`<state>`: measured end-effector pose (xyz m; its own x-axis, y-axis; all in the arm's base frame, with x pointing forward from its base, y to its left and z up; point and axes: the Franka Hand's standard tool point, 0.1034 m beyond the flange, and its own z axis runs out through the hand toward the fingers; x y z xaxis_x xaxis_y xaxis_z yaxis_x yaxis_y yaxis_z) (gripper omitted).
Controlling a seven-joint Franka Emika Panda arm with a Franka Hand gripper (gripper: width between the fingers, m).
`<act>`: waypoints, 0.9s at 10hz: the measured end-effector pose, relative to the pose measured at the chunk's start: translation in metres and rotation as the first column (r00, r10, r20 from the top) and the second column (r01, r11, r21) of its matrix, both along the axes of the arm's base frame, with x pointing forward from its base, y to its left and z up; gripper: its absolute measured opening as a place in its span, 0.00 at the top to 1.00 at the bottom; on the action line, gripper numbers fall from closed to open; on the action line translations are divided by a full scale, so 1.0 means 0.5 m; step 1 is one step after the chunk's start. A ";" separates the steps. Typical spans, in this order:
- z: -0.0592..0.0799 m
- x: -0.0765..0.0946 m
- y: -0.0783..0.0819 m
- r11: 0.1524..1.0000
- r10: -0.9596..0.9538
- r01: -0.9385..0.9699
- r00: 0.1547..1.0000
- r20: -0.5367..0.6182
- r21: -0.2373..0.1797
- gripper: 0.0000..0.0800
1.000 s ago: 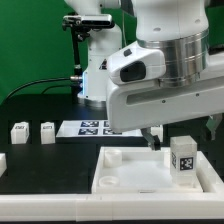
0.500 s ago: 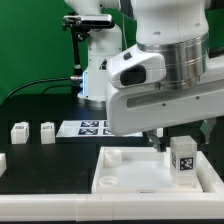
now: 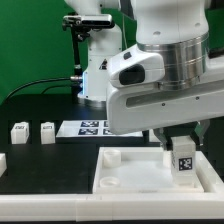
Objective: Assemble one leg
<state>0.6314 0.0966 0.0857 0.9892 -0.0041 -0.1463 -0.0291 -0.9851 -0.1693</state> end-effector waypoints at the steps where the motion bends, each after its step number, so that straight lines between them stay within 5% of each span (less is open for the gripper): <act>1: 0.000 0.000 0.003 0.995 -0.104 0.104 0.994 -0.016 -0.014 0.64; 5: -0.002 0.002 0.019 0.765 -0.643 0.636 0.762 -0.077 -0.101 0.64; 8: -0.002 0.007 0.030 0.526 -0.850 0.833 0.519 -0.088 -0.171 0.63; 9: -0.003 0.007 0.031 0.514 -0.858 0.840 0.507 -0.088 -0.175 0.63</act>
Offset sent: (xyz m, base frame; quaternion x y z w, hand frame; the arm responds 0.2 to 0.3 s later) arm 0.0000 0.0007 -0.0068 -0.0026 -0.0015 0.3719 0.9283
